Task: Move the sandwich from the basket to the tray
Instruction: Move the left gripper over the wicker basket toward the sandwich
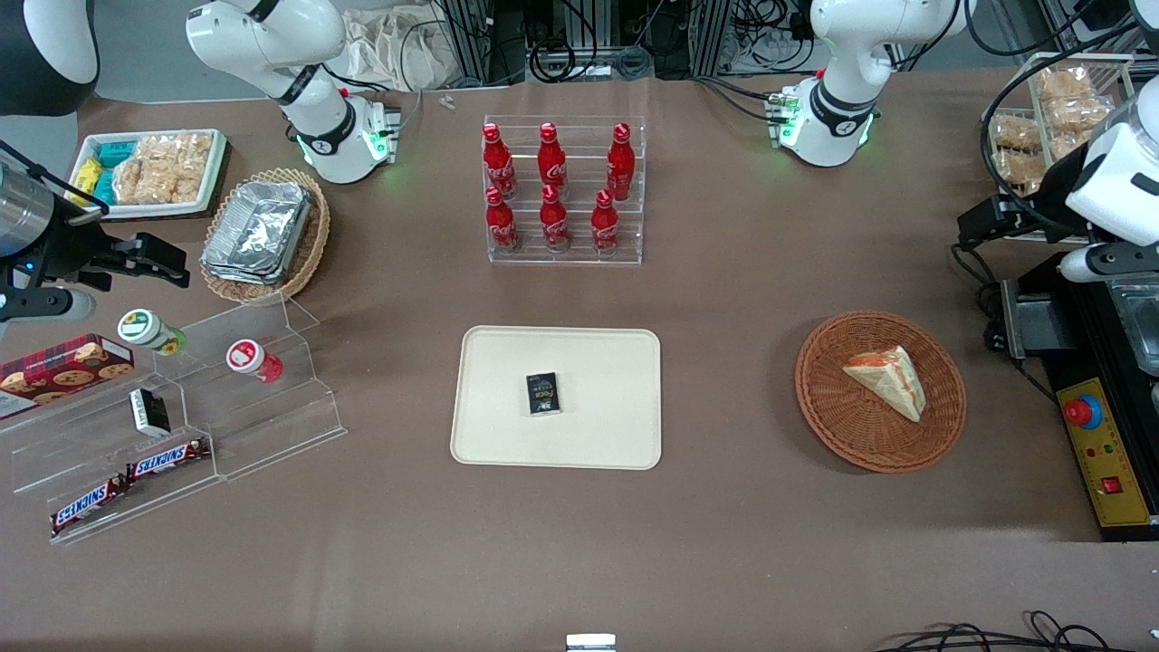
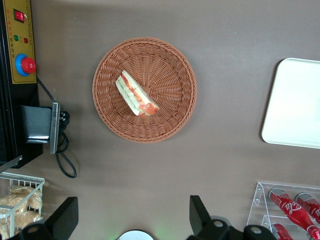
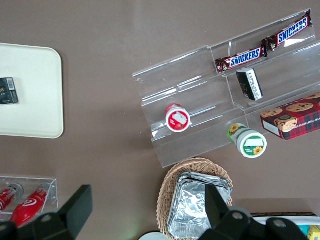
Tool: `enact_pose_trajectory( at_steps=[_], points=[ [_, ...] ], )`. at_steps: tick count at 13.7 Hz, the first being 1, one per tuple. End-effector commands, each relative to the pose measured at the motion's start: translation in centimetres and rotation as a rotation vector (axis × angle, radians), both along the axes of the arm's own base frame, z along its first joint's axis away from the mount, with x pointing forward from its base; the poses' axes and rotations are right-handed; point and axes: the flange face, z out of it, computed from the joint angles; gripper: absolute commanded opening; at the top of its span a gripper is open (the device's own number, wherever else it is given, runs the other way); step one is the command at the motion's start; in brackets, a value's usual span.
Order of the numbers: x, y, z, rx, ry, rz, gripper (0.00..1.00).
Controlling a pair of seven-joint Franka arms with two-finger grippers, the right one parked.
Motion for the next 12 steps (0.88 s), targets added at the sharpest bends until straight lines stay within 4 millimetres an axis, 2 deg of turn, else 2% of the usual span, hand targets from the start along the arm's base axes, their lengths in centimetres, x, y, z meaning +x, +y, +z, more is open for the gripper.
enact_pose_trajectory(
  at_steps=[1, 6, 8, 12],
  points=[
    [-0.7, -0.2, 0.9, -0.004, 0.003, 0.011, 1.0],
    [-0.4, 0.3, 0.3, 0.0, 0.015, 0.031, 1.0],
    [-0.5, 0.6, -0.1, 0.006, 0.035, 0.136, 1.0],
    [-0.2, 1.0, -4.6, 0.021, 0.071, 0.34, 1.0]
  ],
)
